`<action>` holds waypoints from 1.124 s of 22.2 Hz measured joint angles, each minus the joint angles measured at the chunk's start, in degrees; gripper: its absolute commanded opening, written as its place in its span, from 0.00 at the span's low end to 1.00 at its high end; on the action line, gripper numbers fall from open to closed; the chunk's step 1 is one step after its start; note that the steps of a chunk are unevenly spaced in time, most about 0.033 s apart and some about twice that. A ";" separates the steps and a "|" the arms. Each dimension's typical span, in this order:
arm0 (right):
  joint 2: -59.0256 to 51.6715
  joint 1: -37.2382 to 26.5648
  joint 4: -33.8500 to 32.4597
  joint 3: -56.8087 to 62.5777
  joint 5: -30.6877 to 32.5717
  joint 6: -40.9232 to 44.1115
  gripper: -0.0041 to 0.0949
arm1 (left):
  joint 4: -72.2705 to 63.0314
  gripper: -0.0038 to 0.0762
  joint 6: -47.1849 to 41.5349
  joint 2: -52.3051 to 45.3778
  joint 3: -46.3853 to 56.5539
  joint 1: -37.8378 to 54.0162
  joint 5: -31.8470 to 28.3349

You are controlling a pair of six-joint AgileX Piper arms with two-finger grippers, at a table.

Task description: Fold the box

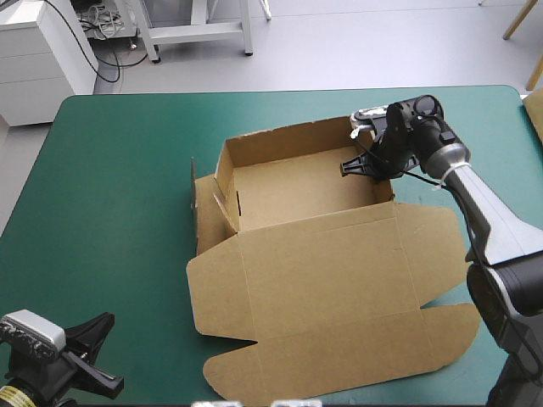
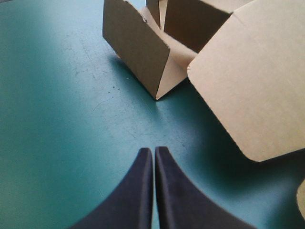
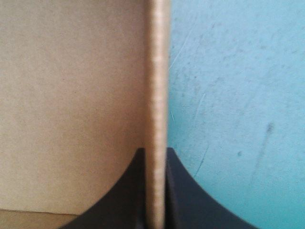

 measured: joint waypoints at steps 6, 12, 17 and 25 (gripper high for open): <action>-13.71 0.00 -1.63 -1.27 1.23 -0.10 0.02 | -1.05 0.59 2.48 0.00 0.01 0.00 -0.05; -23.89 0.00 -4.51 -1.27 2.38 -0.18 0.02 | -7.03 0.68 4.09 0.00 0.06 0.00 -5.16; -24.75 0.00 -4.38 -1.27 2.64 -0.18 0.02 | -6.21 0.68 3.63 0.59 0.06 0.00 -6.39; -24.75 0.00 -3.43 -1.27 2.63 -0.20 0.02 | 0.37 0.68 -0.10 13.44 -4.62 0.00 -10.07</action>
